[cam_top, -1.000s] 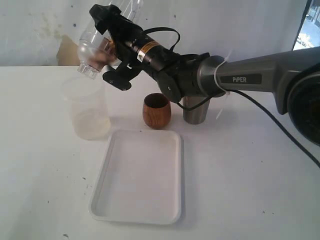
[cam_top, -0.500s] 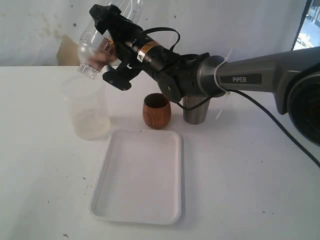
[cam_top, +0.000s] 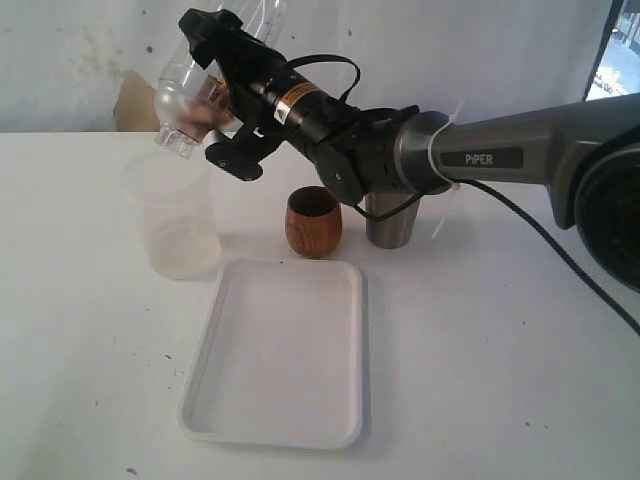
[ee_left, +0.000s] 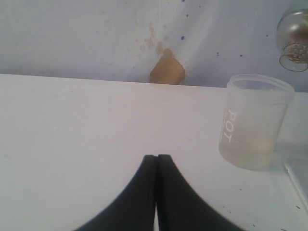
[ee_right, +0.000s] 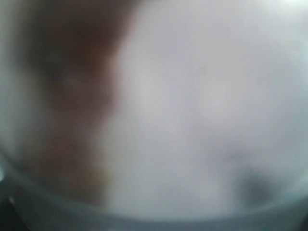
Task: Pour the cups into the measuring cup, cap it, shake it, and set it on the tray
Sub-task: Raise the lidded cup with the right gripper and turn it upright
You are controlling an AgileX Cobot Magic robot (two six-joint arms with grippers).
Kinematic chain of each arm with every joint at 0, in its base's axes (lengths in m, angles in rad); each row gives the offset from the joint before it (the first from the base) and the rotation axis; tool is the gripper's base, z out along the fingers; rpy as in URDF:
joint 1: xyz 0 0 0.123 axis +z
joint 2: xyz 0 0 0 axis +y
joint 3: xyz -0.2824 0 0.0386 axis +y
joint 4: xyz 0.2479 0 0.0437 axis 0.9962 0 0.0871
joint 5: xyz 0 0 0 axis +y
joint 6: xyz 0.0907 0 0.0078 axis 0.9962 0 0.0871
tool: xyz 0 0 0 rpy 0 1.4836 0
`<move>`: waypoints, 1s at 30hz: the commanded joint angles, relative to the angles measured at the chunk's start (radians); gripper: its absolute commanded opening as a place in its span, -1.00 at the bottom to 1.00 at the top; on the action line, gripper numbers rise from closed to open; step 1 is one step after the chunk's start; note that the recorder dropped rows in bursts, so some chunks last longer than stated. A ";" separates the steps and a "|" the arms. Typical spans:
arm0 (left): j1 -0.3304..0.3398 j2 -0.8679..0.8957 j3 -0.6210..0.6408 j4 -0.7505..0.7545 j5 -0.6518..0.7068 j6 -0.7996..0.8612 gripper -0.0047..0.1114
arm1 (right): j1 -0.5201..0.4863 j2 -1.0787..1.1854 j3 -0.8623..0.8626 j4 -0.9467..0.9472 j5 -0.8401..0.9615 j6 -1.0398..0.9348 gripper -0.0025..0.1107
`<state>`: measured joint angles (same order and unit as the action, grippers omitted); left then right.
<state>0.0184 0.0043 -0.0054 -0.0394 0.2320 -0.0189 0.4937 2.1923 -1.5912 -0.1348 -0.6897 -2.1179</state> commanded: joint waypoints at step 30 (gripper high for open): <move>-0.001 -0.004 0.005 0.002 0.001 0.000 -0.92 | -0.218 -0.360 -0.012 0.299 0.727 1.981 -0.96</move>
<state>0.0184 0.0043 -0.0054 -0.0394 0.2320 -0.0189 0.2849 1.8932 -1.5959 0.2977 -0.0966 -0.3222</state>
